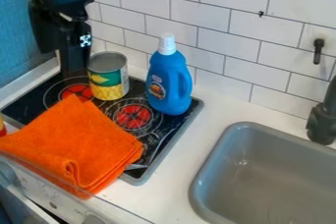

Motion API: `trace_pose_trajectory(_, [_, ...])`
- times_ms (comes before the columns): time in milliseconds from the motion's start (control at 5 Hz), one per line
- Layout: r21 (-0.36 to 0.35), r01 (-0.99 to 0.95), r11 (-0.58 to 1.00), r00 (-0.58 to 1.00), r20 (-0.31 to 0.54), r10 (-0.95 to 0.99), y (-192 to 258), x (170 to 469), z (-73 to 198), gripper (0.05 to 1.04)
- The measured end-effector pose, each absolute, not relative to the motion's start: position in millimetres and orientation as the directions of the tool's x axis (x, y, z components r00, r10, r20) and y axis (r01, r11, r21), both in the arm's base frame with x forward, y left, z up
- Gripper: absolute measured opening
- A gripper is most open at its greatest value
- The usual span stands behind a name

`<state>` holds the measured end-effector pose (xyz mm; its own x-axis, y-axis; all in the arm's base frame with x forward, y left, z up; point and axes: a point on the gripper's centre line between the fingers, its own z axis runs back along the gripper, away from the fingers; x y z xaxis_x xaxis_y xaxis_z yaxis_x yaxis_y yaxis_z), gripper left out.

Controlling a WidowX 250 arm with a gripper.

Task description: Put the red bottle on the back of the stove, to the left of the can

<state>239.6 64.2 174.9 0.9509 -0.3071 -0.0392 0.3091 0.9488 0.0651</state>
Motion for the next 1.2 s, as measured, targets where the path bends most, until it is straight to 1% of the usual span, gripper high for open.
trace_pose_trajectory(200, [0.053, 0.307, 0.95, 0.951, -0.057, -0.304, 64.2, 238.9, 169.6, 1.005])
trace_pose_trajectory(400, [0.053, 0.29, 0.955, 0.956, -0.058, -0.287, 85.5, 229.8, 173.8, 1.005])
trace_pose_trajectory(600, [0.087, 0.233, 0.969, 0.972, -0.035, -0.23, 110.7, 226.5, 182.8, 1.005])
trace_pose_trajectory(800, [0.113, 0.186, 0.976, 0.982, -0.048, -0.182, 134.5, 221.0, 183.2, 1.005])
trace_pose_trajectory(1000, [0.096, 0.152, 0.984, 0.987, -0.072, -0.146, 157.4, 223.2, 173.4, 1.005])
trace_pose_trajectory(1200, [0.108, 0.123, 0.986, 0.989, -0.095, -0.113, 175.3, 224.4, 169.2, 1.005])
